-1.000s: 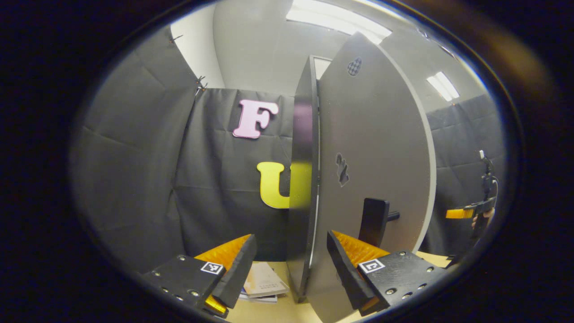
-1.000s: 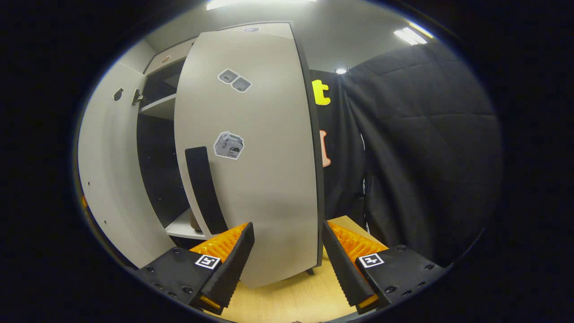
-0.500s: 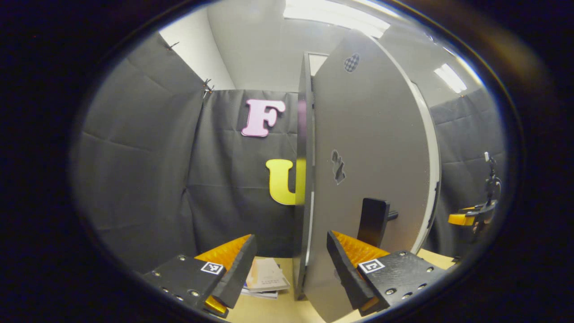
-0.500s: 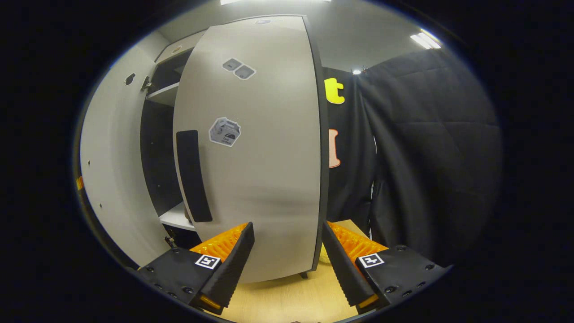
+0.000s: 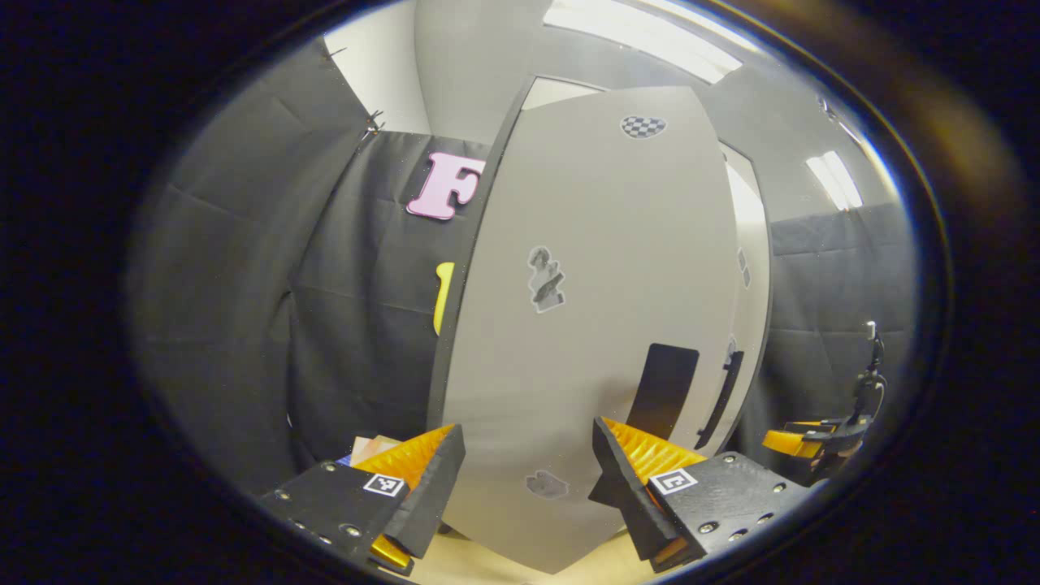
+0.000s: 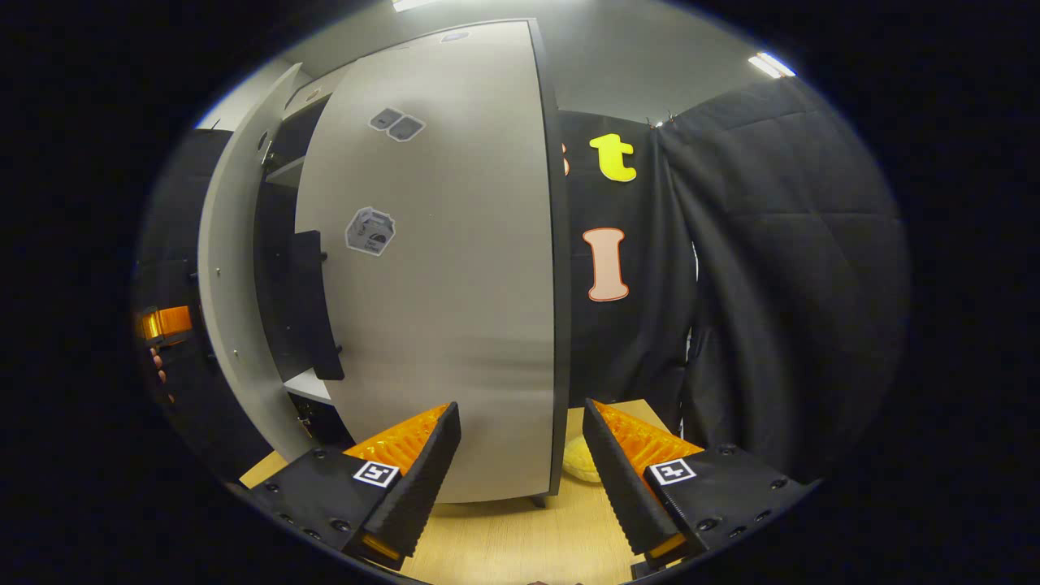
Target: Grab one shoe with the right hand and put it into the shoe cabinet, grab the other shoe with the left hand and put it into the shoe cabinet; then close the right door with the right hand and the left door with the left hand.
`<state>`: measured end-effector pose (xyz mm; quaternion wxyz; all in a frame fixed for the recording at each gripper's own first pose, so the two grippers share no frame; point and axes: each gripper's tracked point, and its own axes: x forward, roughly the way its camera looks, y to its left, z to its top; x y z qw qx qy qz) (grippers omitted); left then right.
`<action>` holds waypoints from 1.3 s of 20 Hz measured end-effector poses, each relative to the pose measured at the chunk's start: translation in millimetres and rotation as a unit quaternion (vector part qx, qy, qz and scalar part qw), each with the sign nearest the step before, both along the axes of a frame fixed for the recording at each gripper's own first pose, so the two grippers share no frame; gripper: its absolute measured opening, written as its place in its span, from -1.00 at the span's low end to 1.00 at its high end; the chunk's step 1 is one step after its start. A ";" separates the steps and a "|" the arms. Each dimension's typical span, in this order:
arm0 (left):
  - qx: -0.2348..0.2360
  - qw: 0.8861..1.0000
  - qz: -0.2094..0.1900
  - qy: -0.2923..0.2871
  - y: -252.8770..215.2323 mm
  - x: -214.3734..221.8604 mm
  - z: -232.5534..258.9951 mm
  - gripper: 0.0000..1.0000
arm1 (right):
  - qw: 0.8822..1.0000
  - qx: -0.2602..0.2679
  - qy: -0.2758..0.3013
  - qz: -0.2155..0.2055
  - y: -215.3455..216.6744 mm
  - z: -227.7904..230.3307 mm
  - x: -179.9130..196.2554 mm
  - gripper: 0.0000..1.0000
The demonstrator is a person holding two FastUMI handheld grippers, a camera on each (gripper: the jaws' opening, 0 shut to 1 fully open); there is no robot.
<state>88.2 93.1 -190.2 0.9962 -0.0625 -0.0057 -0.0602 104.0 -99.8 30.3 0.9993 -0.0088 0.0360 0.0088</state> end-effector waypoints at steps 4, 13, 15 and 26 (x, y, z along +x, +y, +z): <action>0.010 0.999 0.029 0.007 -12.3 -7.3 -6.1 0.85 | 1.000 0.006 0.006 0.020 -26.2 -1.7 -1.4 0.92; 0.011 0.994 0.102 -0.026 -36.8 -43.0 -4.4 0.85 | 0.997 0.002 0.010 0.082 -30.9 2.7 14.3 0.84; -0.002 0.994 0.106 -0.030 -36.1 -45.8 -5.5 0.85 | 0.996 0.005 0.011 0.085 -23.7 5.9 13.6 0.84; -0.016 0.983 0.177 -0.050 42.4 -62.4 -14.6 0.86 | 0.999 0.032 -0.037 0.015 -15.6 32.9 -6.8 0.83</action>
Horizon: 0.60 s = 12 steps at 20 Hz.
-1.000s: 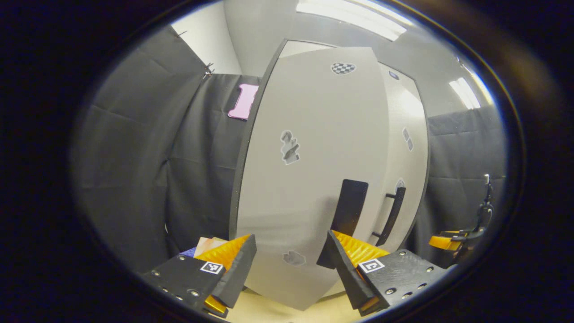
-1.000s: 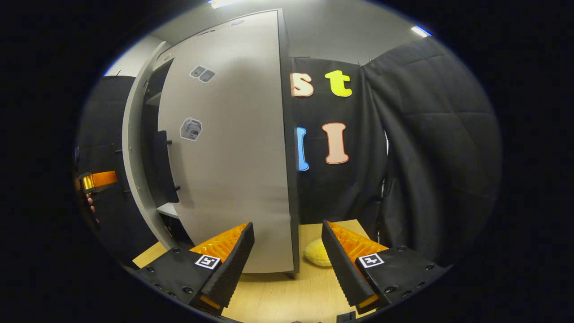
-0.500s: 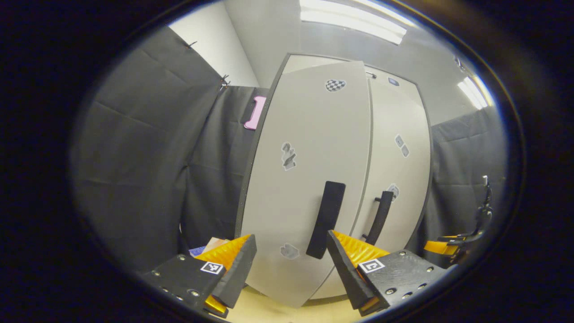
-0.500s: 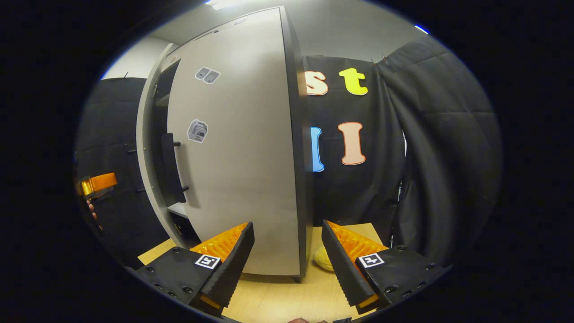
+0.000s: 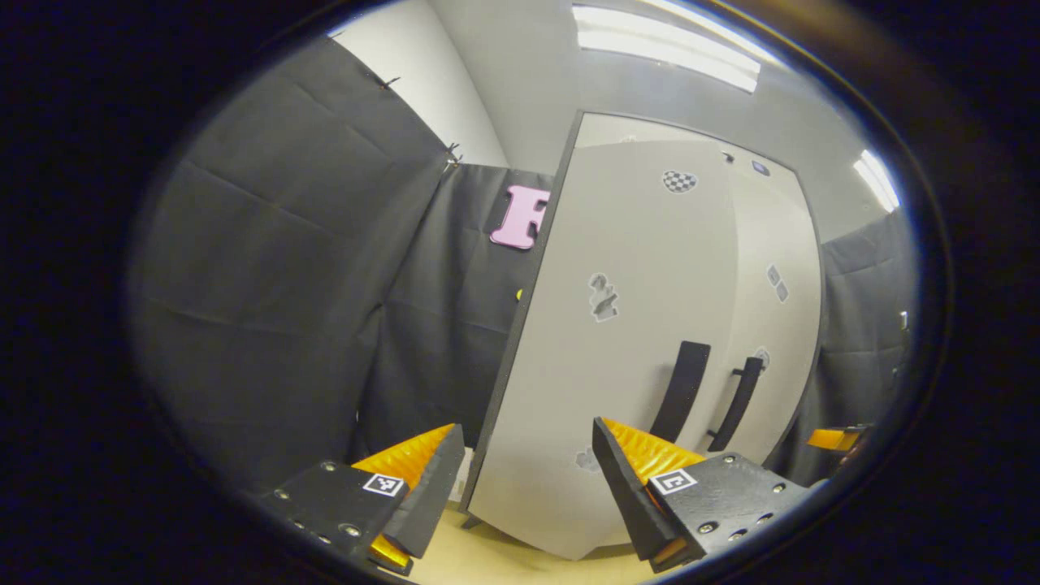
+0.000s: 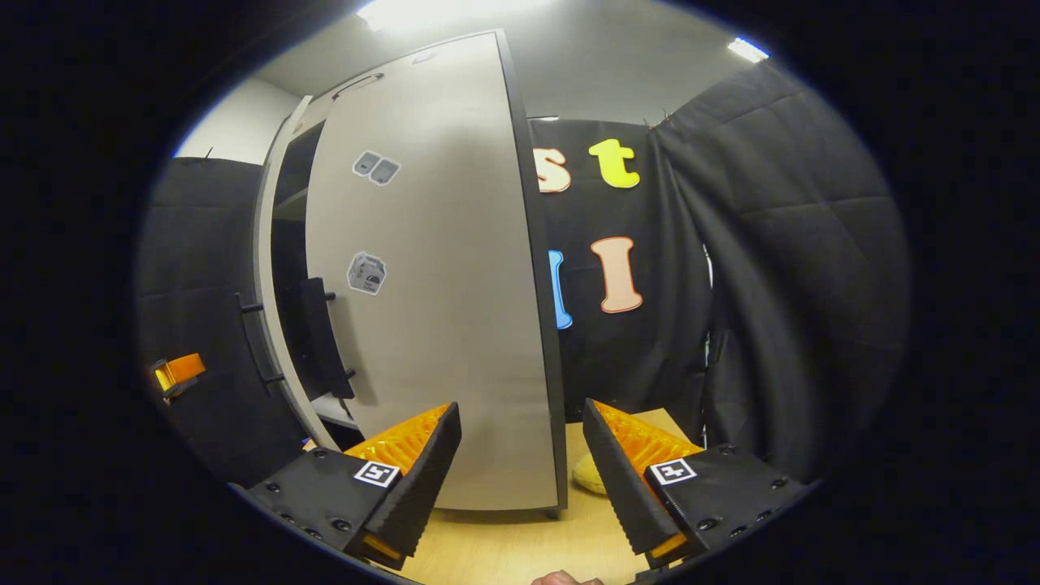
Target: Grab one shoe with the right hand and put it into the shoe cabinet, grab the other shoe with the left hand and put it into the shoe cabinet; then close the right door with the right hand and the left door with the left hand.
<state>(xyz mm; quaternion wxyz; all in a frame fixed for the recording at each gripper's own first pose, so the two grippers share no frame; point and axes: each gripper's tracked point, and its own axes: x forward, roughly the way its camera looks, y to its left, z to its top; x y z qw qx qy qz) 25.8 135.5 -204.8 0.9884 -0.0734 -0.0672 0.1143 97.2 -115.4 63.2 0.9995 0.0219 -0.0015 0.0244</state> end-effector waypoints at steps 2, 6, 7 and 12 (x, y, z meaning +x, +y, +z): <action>0.018 1.000 0.012 -0.003 10.8 -2.2 1.8 0.85 | 1.000 -0.003 0.000 -0.017 -3.9 0.4 -4.2 0.92; 0.024 1.000 0.002 -0.006 15.5 -0.4 2.6 0.85 | 0.999 -0.004 0.007 -0.035 -8.0 -1.3 -9.7 0.91; 0.020 1.000 -0.003 -0.008 16.5 -1.6 2.6 0.85 | 0.999 -0.005 0.008 -0.039 -9.3 -1.5 -11.8 0.92; 0.019 1.000 -0.023 -0.009 26.6 -0.6 -7.7 0.86 | 0.998 -0.021 -0.011 -0.059 -12.1 1.5 -27.1 0.92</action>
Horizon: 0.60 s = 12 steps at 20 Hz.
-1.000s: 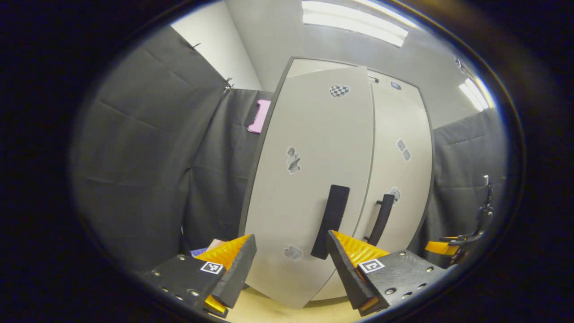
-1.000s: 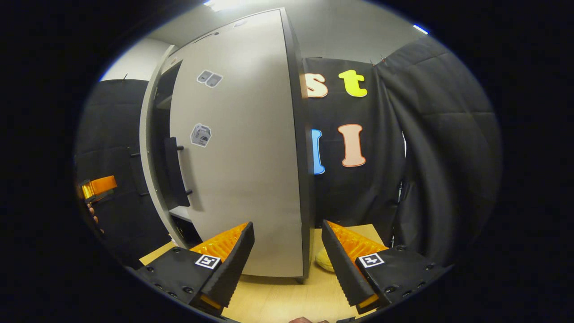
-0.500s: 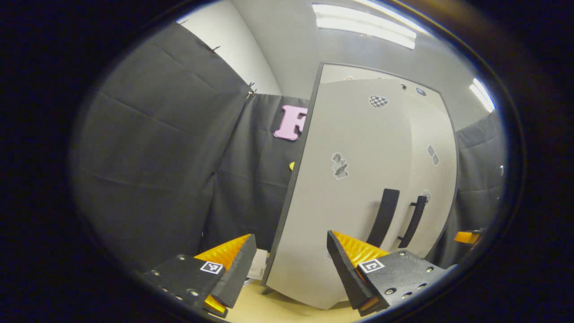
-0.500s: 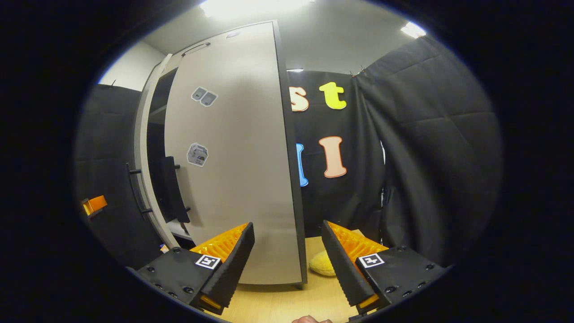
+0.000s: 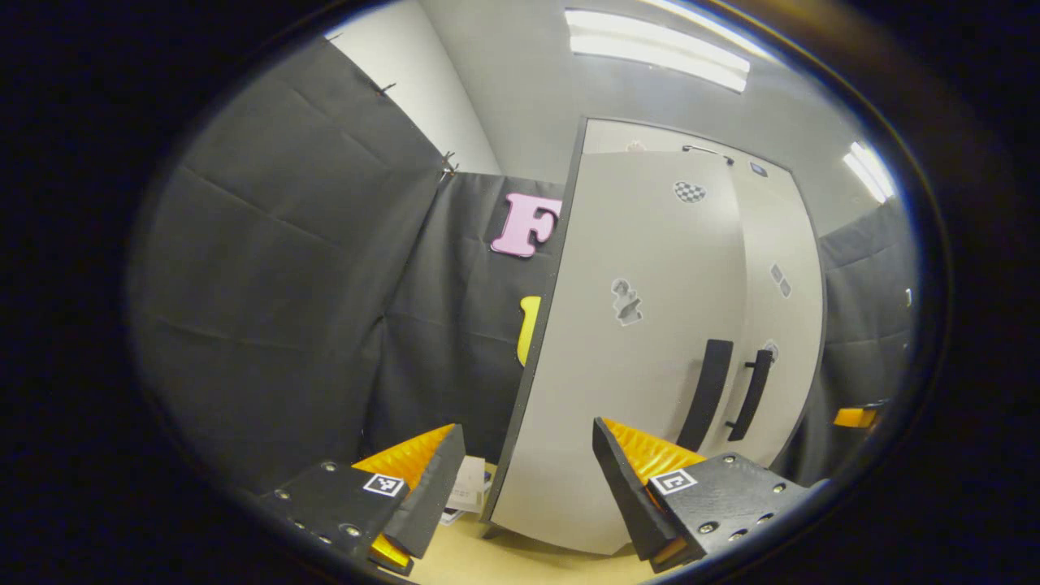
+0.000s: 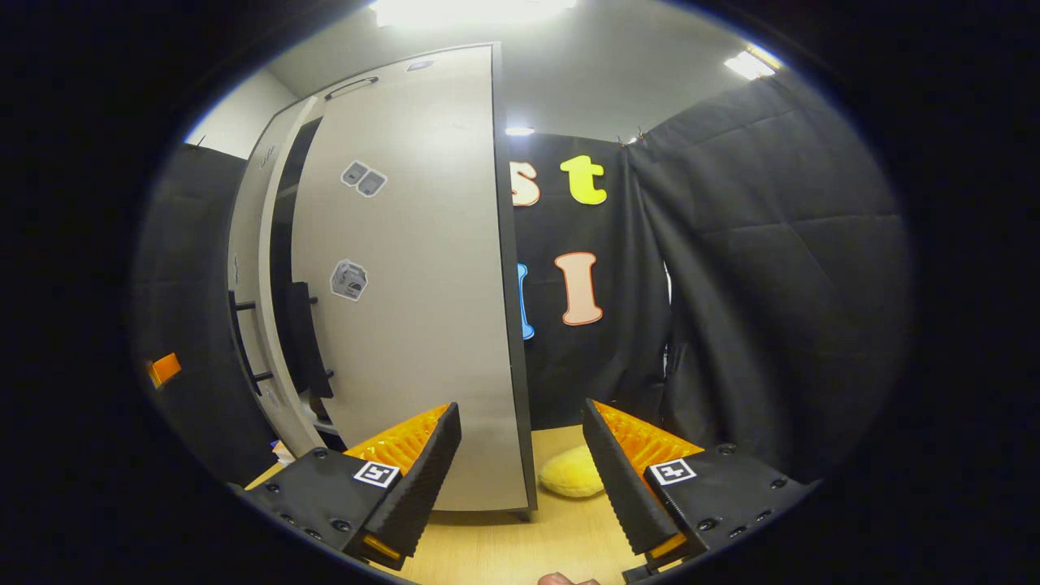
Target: Grab one shoe with the right hand and put it into the shoe cabinet, grab the other shoe with the left hand and put it into the shoe cabinet; then close the right door with the right hand and the left door with the left hand.
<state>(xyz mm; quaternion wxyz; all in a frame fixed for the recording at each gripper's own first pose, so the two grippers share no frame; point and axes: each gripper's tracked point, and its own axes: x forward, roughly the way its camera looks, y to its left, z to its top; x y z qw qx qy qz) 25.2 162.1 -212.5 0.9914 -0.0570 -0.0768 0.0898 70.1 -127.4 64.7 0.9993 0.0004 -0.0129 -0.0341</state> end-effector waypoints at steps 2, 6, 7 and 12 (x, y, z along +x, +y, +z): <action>0.019 1.000 -0.002 0.001 0.5 -6.2 -3.1 0.86 | 1.000 -0.017 -0.002 -0.003 2.1 -3.8 -6.0 0.92; 0.022 1.000 -0.016 0.014 -6.0 -8.0 -23.7 0.85 | 0.999 -0.033 0.005 -0.005 9.0 -14.8 -20.5 0.92; 0.016 1.000 -0.023 0.015 -8.4 -5.8 -25.4 0.85 | 0.999 -0.033 0.007 -0.004 11.0 -16.1 -23.4 0.84; 0.001 0.999 -0.045 -0.001 -12.3 2.2 -10.6 0.85 | 1.000 -0.027 0.008 -0.006 14.5 -11.0 -35.9 0.84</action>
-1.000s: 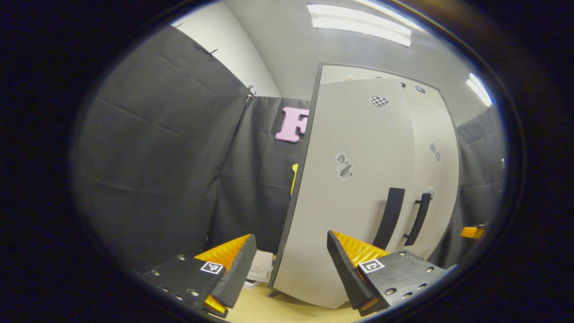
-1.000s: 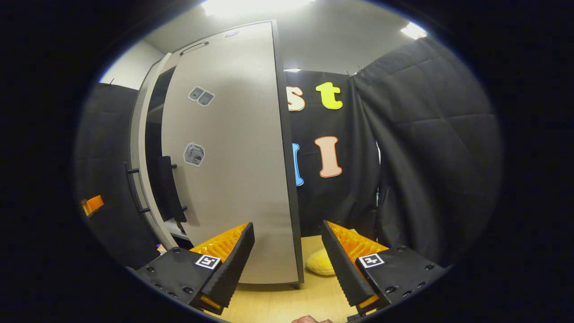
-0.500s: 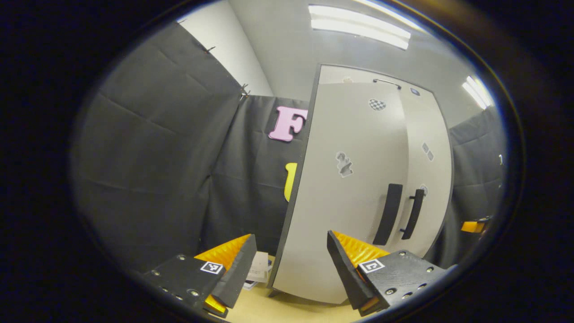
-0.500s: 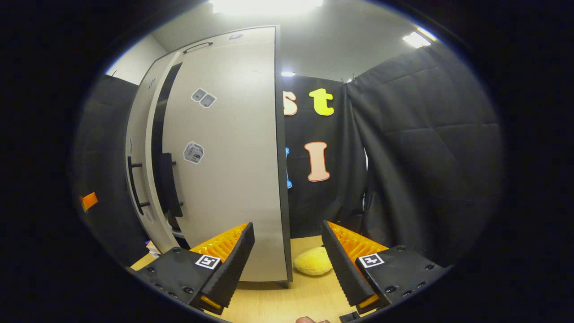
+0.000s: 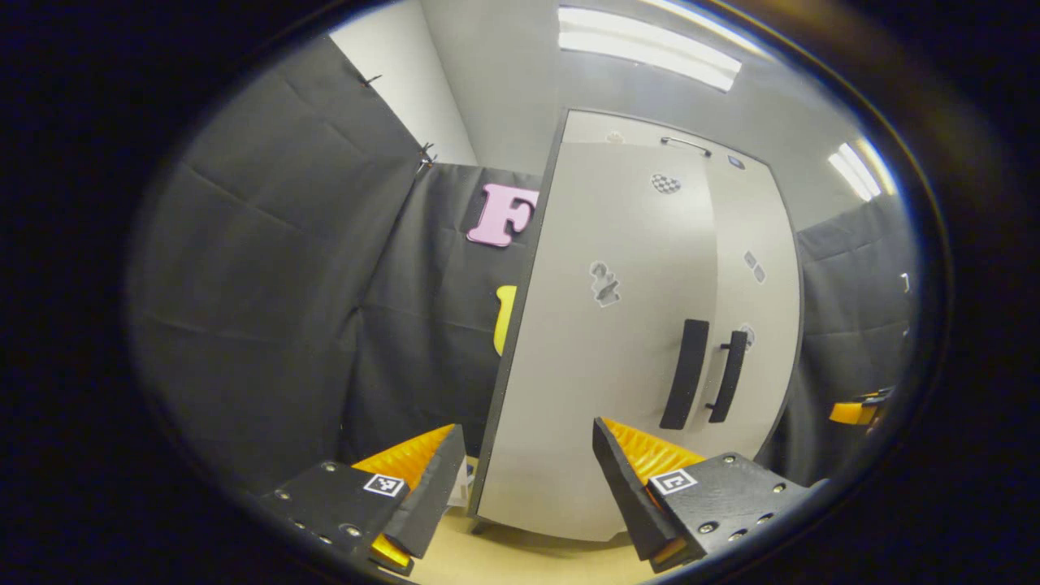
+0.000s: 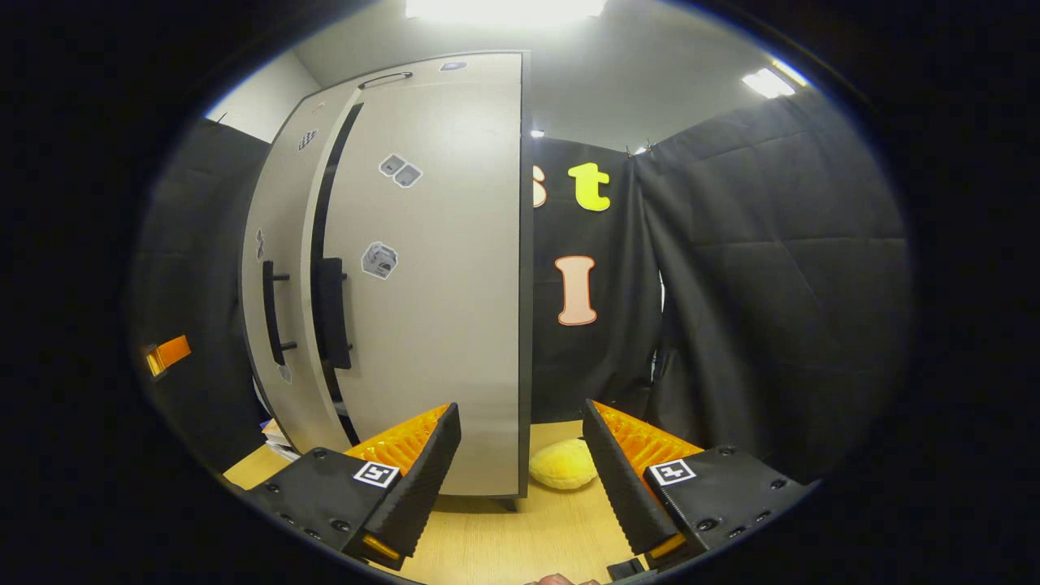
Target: Grab one shoe with the right hand and put it into the shoe cabinet, grab the other shoe with the left hand and put it into the shoe cabinet; then close the right door with the right hand and the left door with the left hand.
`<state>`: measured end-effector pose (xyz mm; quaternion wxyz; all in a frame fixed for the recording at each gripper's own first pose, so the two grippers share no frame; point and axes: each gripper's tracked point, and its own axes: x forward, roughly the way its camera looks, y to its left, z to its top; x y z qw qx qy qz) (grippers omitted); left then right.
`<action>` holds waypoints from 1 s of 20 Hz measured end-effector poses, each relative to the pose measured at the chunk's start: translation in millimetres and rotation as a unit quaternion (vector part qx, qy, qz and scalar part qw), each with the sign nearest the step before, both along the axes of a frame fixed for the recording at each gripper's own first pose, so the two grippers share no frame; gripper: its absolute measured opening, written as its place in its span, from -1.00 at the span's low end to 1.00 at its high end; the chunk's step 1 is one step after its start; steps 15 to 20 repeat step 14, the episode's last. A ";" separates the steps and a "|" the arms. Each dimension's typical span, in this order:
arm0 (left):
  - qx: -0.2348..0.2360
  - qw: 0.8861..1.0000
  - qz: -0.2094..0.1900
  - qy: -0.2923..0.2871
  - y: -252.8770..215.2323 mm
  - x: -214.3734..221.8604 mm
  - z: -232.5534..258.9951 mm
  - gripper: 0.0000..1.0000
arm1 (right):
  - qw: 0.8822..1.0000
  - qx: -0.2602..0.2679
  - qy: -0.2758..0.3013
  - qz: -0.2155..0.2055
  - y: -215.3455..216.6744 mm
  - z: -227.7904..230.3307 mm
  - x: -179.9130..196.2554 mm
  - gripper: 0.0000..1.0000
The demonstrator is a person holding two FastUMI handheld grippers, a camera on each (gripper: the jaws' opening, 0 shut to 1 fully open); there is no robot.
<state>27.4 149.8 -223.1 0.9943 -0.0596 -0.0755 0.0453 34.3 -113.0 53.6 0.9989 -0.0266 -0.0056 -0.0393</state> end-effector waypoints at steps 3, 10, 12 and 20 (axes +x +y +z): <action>0.008 1.000 0.004 -0.010 6.5 -3.6 3.3 0.84 | 1.000 -0.007 -0.004 -0.006 -0.9 5.6 -4.9 0.92; -0.008 1.000 -0.015 -0.015 0.8 -13.5 -5.0 0.84 | 1.000 0.016 -0.011 0.009 3.2 8.5 -10.4 0.84; 0.011 1.000 -0.009 -0.012 2.9 -15.7 -1.9 0.81 | 1.000 0.019 -0.011 0.011 2.8 9.3 -7.9 0.84; 0.035 0.999 0.000 -0.010 3.7 -17.5 1.1 0.72 | 1.000 0.018 -0.017 0.008 0.4 12.5 -5.2 0.84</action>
